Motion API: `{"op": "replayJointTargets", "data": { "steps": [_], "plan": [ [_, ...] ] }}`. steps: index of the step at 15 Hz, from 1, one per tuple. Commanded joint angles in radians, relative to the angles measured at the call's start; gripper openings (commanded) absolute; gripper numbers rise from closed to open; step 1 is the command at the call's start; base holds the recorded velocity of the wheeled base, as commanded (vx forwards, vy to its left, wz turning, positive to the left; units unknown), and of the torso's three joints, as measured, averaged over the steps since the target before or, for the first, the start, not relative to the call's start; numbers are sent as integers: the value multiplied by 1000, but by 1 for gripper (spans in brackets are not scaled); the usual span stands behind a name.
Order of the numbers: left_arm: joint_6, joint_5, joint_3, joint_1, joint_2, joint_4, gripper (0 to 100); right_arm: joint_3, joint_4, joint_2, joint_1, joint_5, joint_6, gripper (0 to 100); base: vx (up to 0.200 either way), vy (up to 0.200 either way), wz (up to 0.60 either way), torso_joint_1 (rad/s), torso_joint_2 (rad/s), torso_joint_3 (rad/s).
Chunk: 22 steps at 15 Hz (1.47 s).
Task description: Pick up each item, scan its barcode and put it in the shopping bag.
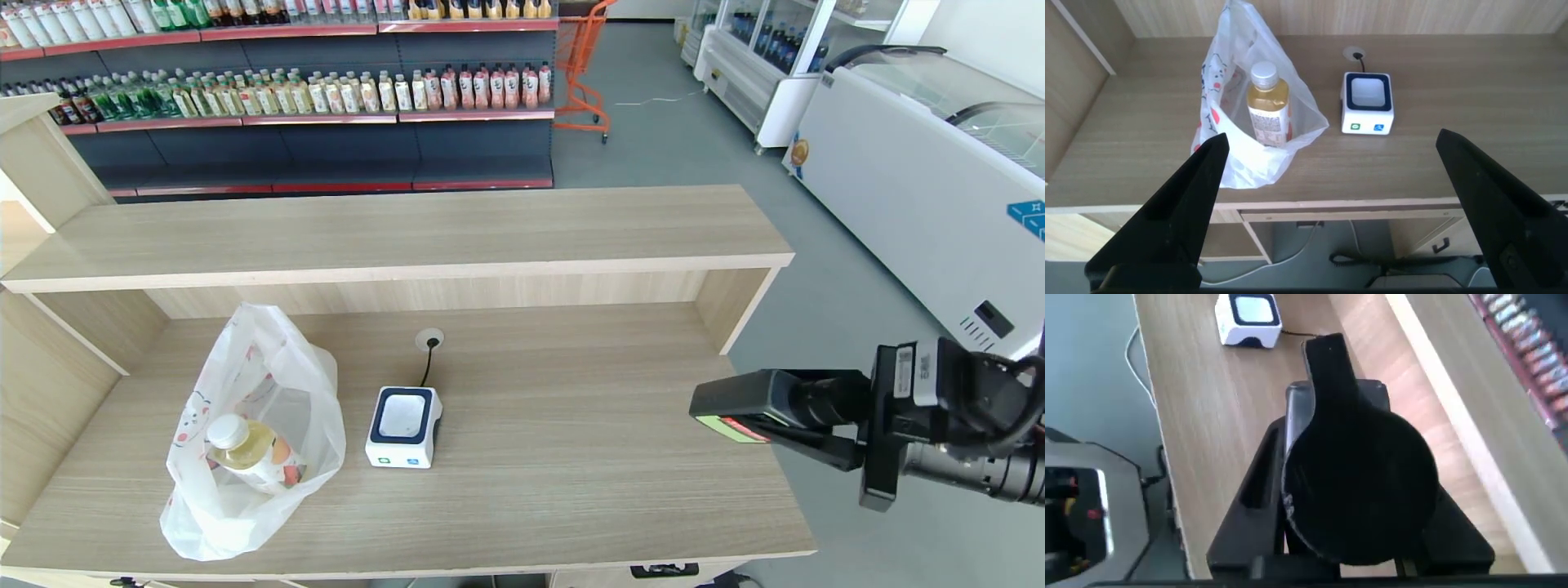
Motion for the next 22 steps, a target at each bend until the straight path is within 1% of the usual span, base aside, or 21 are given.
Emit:
{"op": "replayJointTargets", "data": {
  "steps": [1,2,4,6,8,12,17,22],
  "plan": [
    [0,0,0,0,0,0,100,25,6,9,-72,-85,457,0,0,0,0,0,0,0],
    [0,0,0,0,0,0,100,25,13,12,-72,-85,692,0,0,0,0,0,0,0],
    [0,0,0,0,0,0,100,19,14,7,-46,-85,1053,0,0,0,0,0,0,0],
    [0,0,0,0,0,0,100,13,14,-22,-32,-83,1201,0,0,0,0,0,0,0],
    [0,0,0,0,0,0,100,15,14,-25,-31,-85,1260,0,0,0,0,0,0,0],
    [3,0,0,0,0,0,100,11,13,-34,-31,-85,1289,0,0,0,0,0,0,0],
    [-2,0,0,0,0,0,100,24,31,-65,-37,-85,1298,0,0,0,0,0,0,0],
    [-3,0,0,0,0,0,100,13,49,-80,-35,-83,1298,0,0,200,0,0,2,7]
  ]
}}
